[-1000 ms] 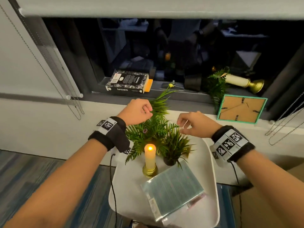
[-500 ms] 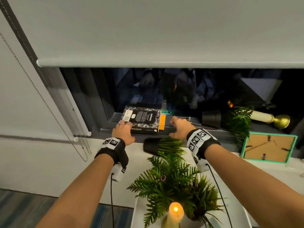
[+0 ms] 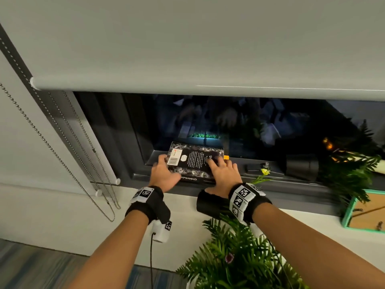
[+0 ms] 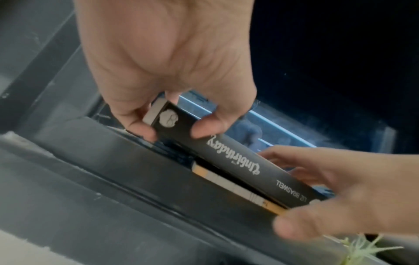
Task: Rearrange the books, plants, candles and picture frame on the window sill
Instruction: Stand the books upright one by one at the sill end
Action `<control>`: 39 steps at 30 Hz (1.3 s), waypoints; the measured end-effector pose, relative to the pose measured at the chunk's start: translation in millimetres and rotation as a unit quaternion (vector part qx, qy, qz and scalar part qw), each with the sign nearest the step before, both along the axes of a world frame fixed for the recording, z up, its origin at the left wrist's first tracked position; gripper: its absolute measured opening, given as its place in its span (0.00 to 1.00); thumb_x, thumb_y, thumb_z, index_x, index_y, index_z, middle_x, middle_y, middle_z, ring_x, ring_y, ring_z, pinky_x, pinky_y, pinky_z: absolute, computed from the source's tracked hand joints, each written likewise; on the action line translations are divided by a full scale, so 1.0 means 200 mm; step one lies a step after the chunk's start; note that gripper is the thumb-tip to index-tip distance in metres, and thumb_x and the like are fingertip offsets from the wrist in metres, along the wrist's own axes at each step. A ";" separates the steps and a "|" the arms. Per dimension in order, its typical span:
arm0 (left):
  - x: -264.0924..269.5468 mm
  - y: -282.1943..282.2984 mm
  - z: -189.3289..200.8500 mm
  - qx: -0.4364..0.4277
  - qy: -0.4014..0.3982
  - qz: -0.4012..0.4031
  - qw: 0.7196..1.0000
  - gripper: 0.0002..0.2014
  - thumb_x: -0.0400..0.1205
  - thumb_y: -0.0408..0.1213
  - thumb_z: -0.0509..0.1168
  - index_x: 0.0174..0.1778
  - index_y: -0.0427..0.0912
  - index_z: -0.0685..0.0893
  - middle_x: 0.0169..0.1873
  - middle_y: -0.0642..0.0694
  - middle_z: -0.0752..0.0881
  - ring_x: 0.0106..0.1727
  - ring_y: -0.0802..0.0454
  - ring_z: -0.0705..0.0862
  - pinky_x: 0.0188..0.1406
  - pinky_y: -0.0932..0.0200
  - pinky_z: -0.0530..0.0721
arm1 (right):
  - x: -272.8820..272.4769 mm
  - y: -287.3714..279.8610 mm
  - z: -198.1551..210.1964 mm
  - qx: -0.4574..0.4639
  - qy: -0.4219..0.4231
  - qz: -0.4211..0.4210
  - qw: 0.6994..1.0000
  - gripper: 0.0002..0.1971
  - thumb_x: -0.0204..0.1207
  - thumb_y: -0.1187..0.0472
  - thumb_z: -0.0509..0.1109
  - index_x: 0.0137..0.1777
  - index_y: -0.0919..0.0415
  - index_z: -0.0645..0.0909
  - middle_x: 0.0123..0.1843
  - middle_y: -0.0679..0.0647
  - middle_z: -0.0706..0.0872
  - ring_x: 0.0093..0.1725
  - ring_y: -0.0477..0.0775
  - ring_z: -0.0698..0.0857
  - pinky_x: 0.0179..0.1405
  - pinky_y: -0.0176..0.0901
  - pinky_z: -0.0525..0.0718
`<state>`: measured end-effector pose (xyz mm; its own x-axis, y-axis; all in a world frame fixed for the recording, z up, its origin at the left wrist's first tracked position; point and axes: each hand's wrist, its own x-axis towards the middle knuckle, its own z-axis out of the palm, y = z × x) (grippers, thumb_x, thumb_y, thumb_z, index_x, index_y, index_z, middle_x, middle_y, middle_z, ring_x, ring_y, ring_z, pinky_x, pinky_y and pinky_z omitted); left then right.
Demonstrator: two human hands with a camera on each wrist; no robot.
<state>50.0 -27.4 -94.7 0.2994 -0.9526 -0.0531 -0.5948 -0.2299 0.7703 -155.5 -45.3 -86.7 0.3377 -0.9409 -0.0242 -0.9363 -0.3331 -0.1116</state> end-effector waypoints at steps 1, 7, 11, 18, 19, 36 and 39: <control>0.00 -0.01 0.01 -0.011 0.017 0.012 1.000 0.30 0.69 0.41 0.73 0.66 0.54 0.69 0.59 0.44 0.82 0.62 0.44 0.81 0.66 0.46 0.80 | 0.02 -0.01 0.00 0.003 -0.004 -0.003 1.000 0.46 0.64 0.43 0.76 0.79 0.49 0.56 0.79 0.58 0.62 0.75 0.67 0.65 0.75 0.65 0.64; 0.00 0.05 0.13 -0.115 0.080 -0.007 0.990 0.34 0.74 0.23 0.68 0.75 0.46 0.67 0.55 0.46 0.80 0.53 0.54 0.79 0.52 0.65 0.78 | 0.00 0.00 0.03 -0.013 -0.084 -0.022 0.996 0.34 0.75 0.56 0.70 0.79 0.48 0.59 0.78 0.53 0.70 0.74 0.66 0.70 0.68 0.63 0.77; 0.03 0.05 0.10 -0.097 -0.014 -0.032 0.995 0.33 0.70 0.20 0.68 0.72 0.42 0.70 0.51 0.45 0.82 0.47 0.51 0.83 0.53 0.55 0.84 | -0.11 0.01 0.09 -0.084 -0.095 -0.015 0.992 0.30 0.76 0.59 0.70 0.77 0.49 0.65 0.74 0.51 0.76 0.74 0.63 0.72 0.65 0.58 0.80; -0.16 -0.01 -0.07 -0.026 -0.212 -0.140 0.967 0.35 0.72 0.37 0.73 0.76 0.44 0.68 0.69 0.44 0.74 0.71 0.43 0.73 0.70 0.48 0.70 | -0.29 0.06 0.24 -0.174 -0.136 -0.047 0.974 0.19 0.74 0.53 0.71 0.65 0.51 0.76 0.56 0.51 0.86 0.54 0.59 0.85 0.45 0.50 0.84; -0.18 -0.02 -0.09 -0.013 -0.240 -0.155 0.958 0.37 0.73 0.40 0.73 0.78 0.47 0.66 0.71 0.45 0.72 0.72 0.42 0.72 0.70 0.47 0.69 | -0.31 0.07 0.26 -0.181 -0.152 -0.056 0.970 0.18 0.75 0.52 0.71 0.64 0.51 0.77 0.54 0.51 0.86 0.51 0.59 0.86 0.43 0.49 0.83; 0.09 0.07 0.07 -0.217 -0.252 0.077 0.940 0.04 0.82 0.28 0.59 0.52 0.34 0.76 0.45 0.35 0.84 0.47 0.34 0.81 0.37 0.44 0.78 | -0.34 0.13 0.41 -0.250 -0.219 -0.125 0.935 0.20 0.72 0.48 0.74 0.63 0.51 0.80 0.55 0.52 0.88 0.53 0.61 0.87 0.42 0.48 0.82; 0.15 0.11 0.11 -0.257 -0.189 0.132 0.938 0.05 0.85 0.29 0.57 0.54 0.33 0.74 0.48 0.32 0.82 0.50 0.34 0.80 0.39 0.46 0.75 | -0.30 0.12 0.42 -0.262 -0.206 -0.112 0.936 0.19 0.72 0.50 0.74 0.63 0.49 0.79 0.55 0.51 0.86 0.54 0.60 0.85 0.40 0.49 0.81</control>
